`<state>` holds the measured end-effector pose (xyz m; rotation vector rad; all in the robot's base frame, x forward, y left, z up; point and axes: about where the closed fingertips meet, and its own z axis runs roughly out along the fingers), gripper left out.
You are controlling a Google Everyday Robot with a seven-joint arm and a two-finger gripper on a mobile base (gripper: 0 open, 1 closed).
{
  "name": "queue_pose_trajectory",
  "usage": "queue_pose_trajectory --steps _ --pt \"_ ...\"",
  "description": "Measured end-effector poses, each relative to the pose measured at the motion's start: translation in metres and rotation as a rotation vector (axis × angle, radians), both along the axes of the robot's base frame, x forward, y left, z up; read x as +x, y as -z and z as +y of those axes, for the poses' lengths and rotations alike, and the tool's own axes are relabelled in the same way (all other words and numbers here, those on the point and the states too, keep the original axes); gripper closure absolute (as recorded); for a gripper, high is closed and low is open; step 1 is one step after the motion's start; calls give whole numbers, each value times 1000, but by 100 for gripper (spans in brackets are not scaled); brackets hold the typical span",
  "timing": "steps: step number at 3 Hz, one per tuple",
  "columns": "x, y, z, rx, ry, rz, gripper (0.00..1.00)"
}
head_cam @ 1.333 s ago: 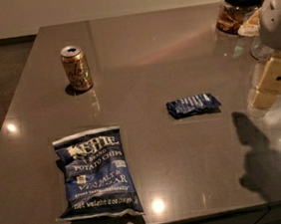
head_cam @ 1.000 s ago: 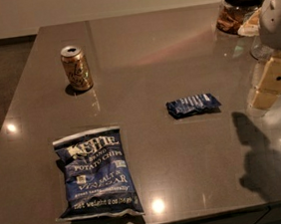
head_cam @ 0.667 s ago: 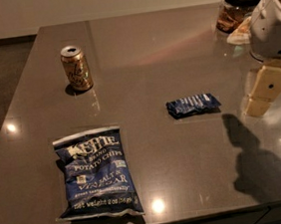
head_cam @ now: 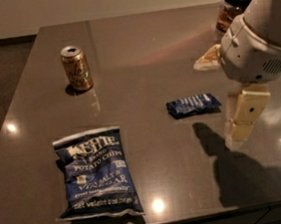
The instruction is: Pick blue chip bag
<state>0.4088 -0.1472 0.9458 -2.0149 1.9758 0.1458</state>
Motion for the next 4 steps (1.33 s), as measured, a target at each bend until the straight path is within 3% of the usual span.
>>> queue_pose_trajectory --steps 1,2,3,4 --pt "-4 5 11 14 -37 -20 0" --pt "-4 5 11 14 -37 -20 0" --pt "-14 10 37 79 -112 -5 0" --pt "-32 12 75 194 -220 9 0"
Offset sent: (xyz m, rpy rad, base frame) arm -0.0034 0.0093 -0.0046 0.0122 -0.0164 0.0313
